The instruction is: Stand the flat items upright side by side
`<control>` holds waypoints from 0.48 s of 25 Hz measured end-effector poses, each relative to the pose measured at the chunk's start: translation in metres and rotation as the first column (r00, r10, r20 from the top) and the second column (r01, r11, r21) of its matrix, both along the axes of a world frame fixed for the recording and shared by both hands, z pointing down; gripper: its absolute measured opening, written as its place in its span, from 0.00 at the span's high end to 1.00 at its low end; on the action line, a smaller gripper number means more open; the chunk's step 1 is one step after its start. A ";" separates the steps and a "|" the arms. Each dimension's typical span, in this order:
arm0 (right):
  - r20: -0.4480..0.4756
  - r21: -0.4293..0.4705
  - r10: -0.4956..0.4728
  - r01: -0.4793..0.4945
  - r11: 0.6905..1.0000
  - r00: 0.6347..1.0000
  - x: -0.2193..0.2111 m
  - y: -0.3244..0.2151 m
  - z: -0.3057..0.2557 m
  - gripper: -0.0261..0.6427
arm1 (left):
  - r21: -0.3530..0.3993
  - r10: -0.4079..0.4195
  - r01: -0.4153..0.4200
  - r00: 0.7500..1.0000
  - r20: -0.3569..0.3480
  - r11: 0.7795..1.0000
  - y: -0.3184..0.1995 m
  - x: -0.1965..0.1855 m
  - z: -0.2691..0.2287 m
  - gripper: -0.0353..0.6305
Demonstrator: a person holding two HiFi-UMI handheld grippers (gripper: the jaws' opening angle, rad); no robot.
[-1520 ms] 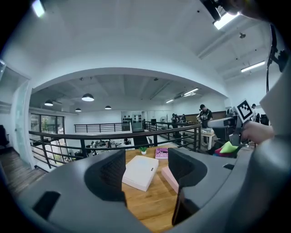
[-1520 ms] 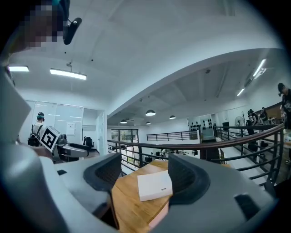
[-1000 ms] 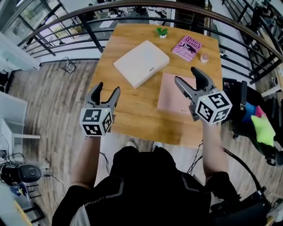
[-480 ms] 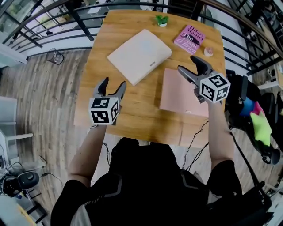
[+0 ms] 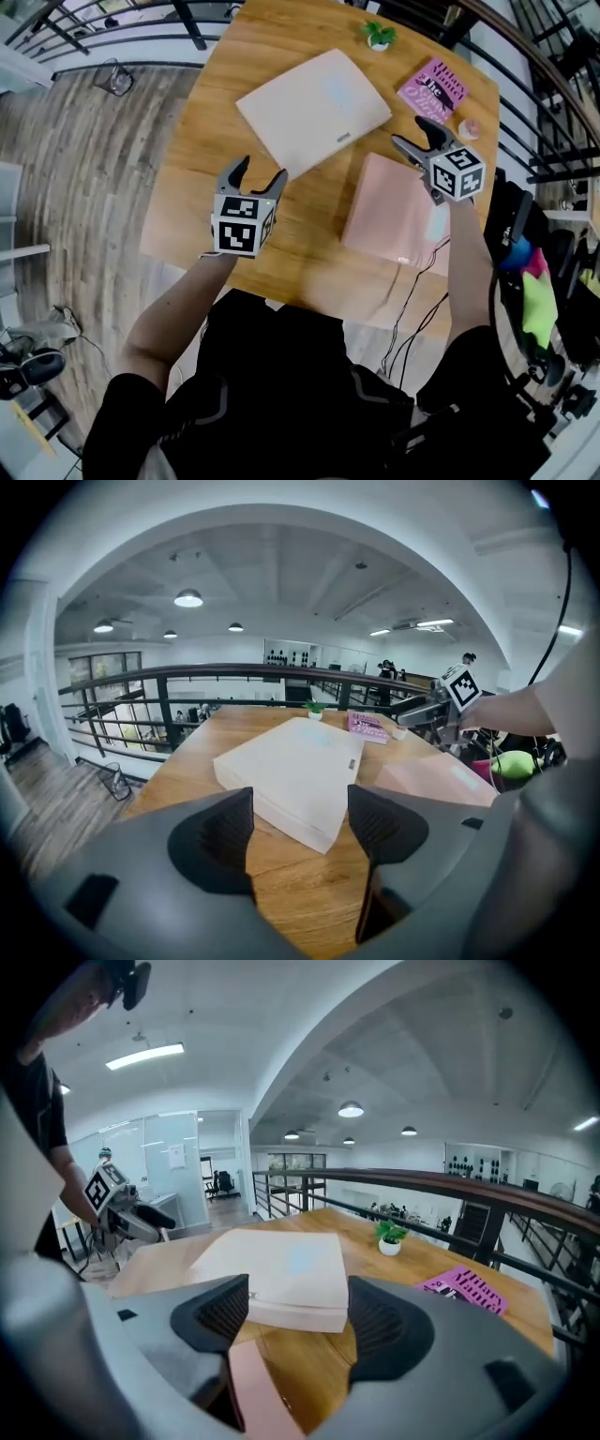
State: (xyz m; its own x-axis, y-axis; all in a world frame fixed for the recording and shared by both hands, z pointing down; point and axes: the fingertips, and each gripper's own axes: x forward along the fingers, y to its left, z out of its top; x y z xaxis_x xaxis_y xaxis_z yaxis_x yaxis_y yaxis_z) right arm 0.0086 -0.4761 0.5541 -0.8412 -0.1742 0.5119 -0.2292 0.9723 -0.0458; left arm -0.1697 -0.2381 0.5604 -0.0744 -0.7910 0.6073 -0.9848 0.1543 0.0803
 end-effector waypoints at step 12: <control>-0.276 -0.070 -0.154 0.140 0.988 0.949 -0.021 -0.047 0.111 0.47 | -0.170 0.041 -0.036 0.999 0.026 0.985 -0.007 0.010 0.081 0.45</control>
State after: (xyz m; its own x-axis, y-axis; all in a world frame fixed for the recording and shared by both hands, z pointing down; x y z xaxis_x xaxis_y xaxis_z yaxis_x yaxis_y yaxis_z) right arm -0.0128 -0.5234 0.6654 -0.6775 -0.0280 0.7350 -0.0940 0.9944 -0.0488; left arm -0.1594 -0.2451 0.6413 -0.0654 -0.6791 0.7311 -0.9918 0.1252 0.0275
